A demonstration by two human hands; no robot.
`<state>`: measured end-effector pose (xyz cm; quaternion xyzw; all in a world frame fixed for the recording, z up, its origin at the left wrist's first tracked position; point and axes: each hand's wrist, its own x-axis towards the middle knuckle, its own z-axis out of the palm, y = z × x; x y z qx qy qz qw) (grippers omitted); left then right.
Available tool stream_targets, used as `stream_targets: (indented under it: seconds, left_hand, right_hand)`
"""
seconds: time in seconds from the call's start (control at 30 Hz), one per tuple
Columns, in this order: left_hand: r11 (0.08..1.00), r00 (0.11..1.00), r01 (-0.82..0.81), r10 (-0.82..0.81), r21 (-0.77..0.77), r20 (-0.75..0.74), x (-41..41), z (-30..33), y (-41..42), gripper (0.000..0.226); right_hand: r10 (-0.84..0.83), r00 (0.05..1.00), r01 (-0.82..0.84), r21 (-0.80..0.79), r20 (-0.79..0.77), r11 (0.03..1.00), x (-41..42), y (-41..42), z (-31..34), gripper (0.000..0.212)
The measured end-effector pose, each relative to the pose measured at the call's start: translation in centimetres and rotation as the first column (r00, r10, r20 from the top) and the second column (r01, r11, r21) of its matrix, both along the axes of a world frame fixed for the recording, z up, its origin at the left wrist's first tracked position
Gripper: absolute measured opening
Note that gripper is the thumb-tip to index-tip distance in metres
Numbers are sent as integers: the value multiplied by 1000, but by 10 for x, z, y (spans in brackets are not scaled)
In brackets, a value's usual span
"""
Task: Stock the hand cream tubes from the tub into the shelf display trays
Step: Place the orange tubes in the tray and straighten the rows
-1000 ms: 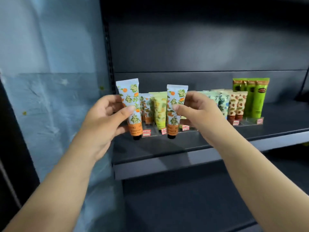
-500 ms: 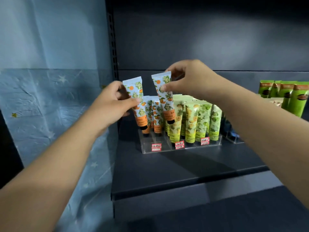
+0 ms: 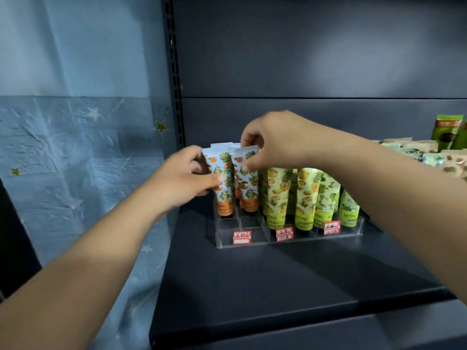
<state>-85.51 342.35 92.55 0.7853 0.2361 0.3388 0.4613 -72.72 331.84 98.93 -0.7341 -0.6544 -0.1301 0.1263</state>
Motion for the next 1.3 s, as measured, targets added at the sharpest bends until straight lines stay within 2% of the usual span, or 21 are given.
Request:
stream_targets:
  seconds: [0.17,0.47,0.87,1.07,1.17,1.2,1.23,1.3]
  left_hand:
    - [1000,998,8,-7,11,-55,1,-2,-1,20]
    - [999,998,6,-3,37,-66,-1,-6,-3,20]
    - [999,997,-9,12,35,-70,5,-11,-3,22]
    - [997,997,-74,74,31,-1,-5,-7,-2,21]
    - [985,983,-145,133,93,123,-16,1,-14,22]
    - [971,974,-179,154,155,163,-22,4,-20,23]
    - [942,966,-225,182,248,182,-27,5,-27,22]
    - [821,952,-304,241,483,188,-38,6,-45,13]
  right_hand:
    - [-27,995,30,-28,92,999,-3,3,-2,32]
    - [-130,980,144,-81,150,986,1,10,3,35]
    - [-94,994,100,-118,58,988,2,10,8,34]
    - [-43,999,43,10,-11,999,-1,2,13,27]
    - [-17,1000,18,147,-13,989,-5,-15,11,24]
    - [-7,1000,7,201,-4,979,-7,-23,8,24]
    - [1,1000,-3,250,11,968,-9,-30,4,25]
    - [-9,999,-8,332,52,943,-13,-46,-8,28]
